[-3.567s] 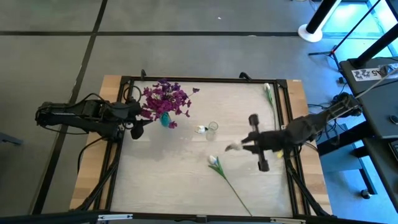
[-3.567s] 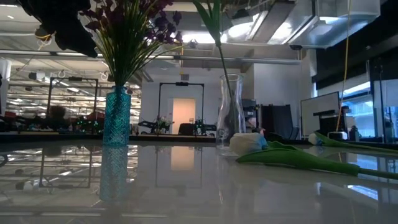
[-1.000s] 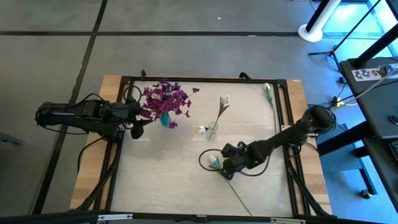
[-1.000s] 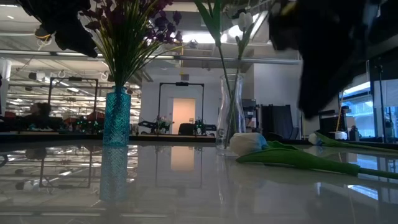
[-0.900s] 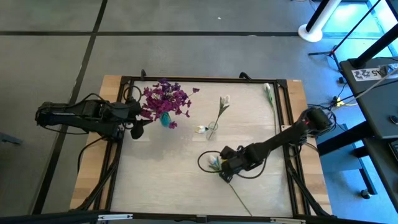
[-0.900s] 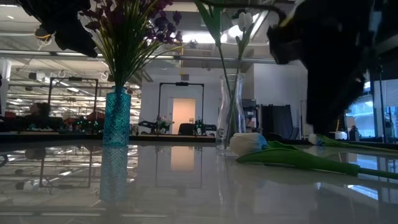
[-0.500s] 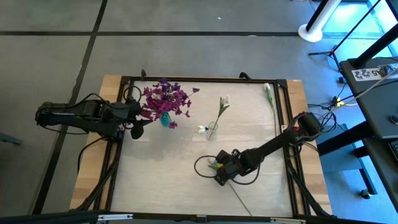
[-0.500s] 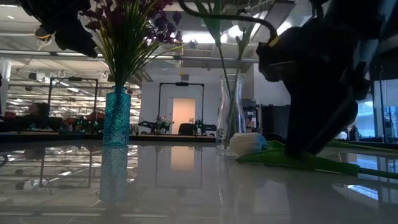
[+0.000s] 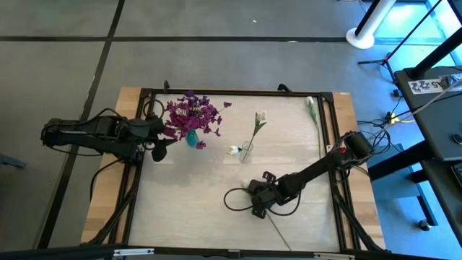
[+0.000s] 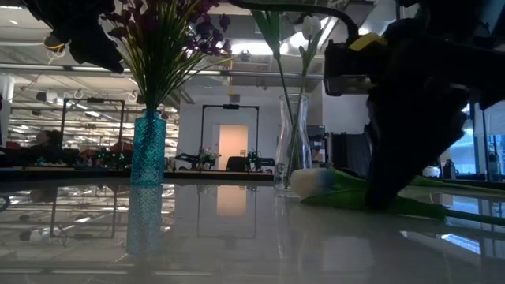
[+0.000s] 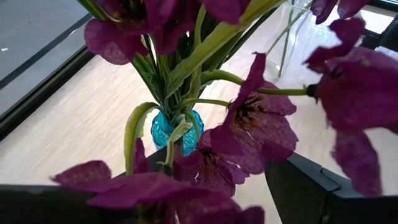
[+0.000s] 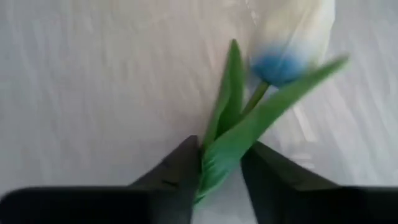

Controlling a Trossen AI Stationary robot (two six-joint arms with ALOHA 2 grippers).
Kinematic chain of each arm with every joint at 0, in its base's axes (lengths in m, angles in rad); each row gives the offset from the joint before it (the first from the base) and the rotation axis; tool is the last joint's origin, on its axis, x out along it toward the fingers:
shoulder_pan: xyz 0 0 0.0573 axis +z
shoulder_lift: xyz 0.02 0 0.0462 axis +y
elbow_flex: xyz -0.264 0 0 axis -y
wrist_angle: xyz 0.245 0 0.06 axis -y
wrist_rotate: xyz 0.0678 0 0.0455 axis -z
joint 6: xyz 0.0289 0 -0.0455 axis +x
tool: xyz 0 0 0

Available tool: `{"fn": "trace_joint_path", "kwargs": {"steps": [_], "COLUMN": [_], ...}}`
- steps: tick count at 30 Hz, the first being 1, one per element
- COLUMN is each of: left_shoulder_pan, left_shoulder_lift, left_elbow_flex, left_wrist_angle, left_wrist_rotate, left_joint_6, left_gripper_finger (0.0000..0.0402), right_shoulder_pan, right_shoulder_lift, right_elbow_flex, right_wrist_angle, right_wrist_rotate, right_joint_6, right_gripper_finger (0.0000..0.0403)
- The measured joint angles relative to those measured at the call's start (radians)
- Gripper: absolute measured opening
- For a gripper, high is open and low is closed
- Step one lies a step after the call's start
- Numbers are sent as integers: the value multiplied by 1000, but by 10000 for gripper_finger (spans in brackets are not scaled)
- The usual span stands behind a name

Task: Sort flowers into vase by color
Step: Put the bottom white tulip into the transparent flower vase

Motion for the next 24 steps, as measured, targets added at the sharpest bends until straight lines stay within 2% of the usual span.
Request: {"fn": "trace_joint_path", "kwargs": {"steps": [3,5,8,11,18,21,24], "left_shoulder_pan": [0,0,0,0,0,0,0], "left_shoulder_lift": [0,0,0,0,0,0,0], "left_elbow_flex": [0,0,0,0,0,0,0], "left_wrist_angle": [0,0,0,0,0,0,0], "left_wrist_rotate": [0,0,0,0,0,0,0], "left_joint_6": [0,0,0,0,0,0,0], "left_gripper_finger": [213,213,213,213,213,213,213], "right_shoulder_pan": [-2,1,21,50,109,106,73], "right_shoulder_lift": [3,-1,-46,-137,-364,-430,-464], "right_elbow_flex": [-1,1,34,64,69,69,69], "right_wrist_angle": [73,138,202,305,759,818,877], "right_wrist_rotate": [-34,-52,-54,20,104,184,321], "right_joint_6": [-51,-95,-284,-509,-1073,-1212,-1292], "right_gripper_finger": [42,14,24,18,11,5,7]}}
